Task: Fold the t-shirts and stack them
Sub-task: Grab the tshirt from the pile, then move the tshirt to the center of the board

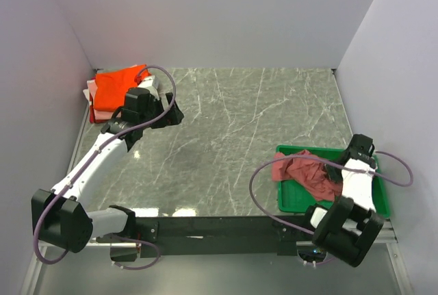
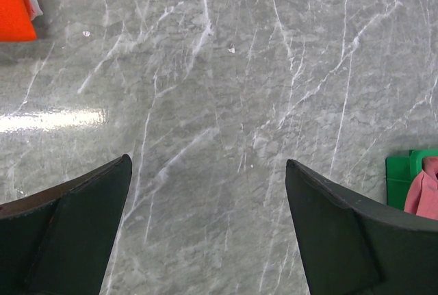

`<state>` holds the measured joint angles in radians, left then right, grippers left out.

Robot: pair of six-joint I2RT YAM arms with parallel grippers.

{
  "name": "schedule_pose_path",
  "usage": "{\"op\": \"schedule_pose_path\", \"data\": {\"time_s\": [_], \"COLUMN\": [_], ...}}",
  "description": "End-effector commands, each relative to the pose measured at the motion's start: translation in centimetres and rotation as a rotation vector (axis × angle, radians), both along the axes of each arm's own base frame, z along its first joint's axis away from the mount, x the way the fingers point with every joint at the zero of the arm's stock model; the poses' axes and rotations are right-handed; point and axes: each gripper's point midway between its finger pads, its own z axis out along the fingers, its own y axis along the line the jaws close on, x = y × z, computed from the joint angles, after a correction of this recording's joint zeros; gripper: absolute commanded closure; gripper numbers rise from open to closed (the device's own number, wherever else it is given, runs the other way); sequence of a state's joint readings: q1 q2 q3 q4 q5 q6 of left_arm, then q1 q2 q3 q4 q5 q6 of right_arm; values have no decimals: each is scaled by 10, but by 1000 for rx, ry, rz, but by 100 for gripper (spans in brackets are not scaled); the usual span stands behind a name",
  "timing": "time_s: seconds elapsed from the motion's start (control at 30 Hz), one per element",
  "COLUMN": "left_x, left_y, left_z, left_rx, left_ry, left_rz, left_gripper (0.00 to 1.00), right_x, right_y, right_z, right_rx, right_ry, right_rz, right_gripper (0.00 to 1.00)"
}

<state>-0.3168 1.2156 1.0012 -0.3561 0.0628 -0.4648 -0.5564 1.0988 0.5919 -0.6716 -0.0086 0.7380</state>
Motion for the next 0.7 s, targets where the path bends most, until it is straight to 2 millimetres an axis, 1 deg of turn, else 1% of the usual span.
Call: {"op": "schedule_pose_path", "data": {"time_s": [0.0, 0.03, 0.07, 0.1, 0.13, 0.17, 0.2, 0.23, 0.27, 0.3, 0.33, 0.37, 0.43, 0.47, 0.5, 0.53, 0.57, 0.63, 0.67], "left_x": [1, 1, 1, 1, 1, 1, 1, 0, 0, 0, -1, -3, -6, -7, -9, -10, -11, -13, -14], "left_y": [1, 2, 2, 2, 3, 3, 3, 4, 4, 4, 4, 3, 1, 1, 1, 1, 1, 3, 4], "left_z": [16, 16, 17, 17, 17, 17, 18, 15, 15, 16, 15, 15, 18, 18, 20, 20, 20, 21, 23], "left_rx": [-27, -30, -32, -31, -31, -32, -33, -34, -36, -38, -44, -45, -59, -62, -66, -66, -64, -65, -70], "left_ry": [-57, -54, -56, -55, -52, -51, -51, -39, -37, -34, -27, -23, -23, -22, -23, -24, -21, -22, -22], "left_rz": [3, 8, 9, 10, 12, 15, 17, 20, 21, 23, 26, 22, 12, 10, 7, 5, 6, 14, 22], "left_gripper": [1, 0, 1, 1, 1, 1, 1, 1, 1, 1, 1, 0, 1, 1, 1, 1, 1, 0, 1], "right_x": [28, 26, 31, 30, 28, 30, 29, 29, 33, 35, 38, 42, 50, 57, 64, 70, 78, 88, 96], "right_y": [-6, -4, -5, -3, -1, -1, 4, 8, 11, 21, 29, 33, 46, 60, 69, 72, 100, 123, 152], "right_z": [58, 69, 88, 108, 119, 141, 158, 171, 188, 202, 211, 227, 242, 259, 265, 274, 290, 307, 322], "right_rx": [-75, -85, -111, -148, -160, -191, -205, -210, -219, -197, -186, -193, -172, -171, -161, -185, -160, -151, -128], "right_ry": [-199, -217, -267, -327, -353, -407, -470, -515, -574, -641, -680, -736, -789, -839, -847, -858, -884, -906, -927], "right_rz": [53, 58, 66, 71, 73, 74, 77, 84, 98, 115, 141, 166, 217, 282, 322, 339, 441, 518, 605], "right_gripper": [100, 100, 100, 100, 100, 100, 100, 100, 100, 100, 100, 100, 100, 100, 100, 100, 100, 100, 100]}}
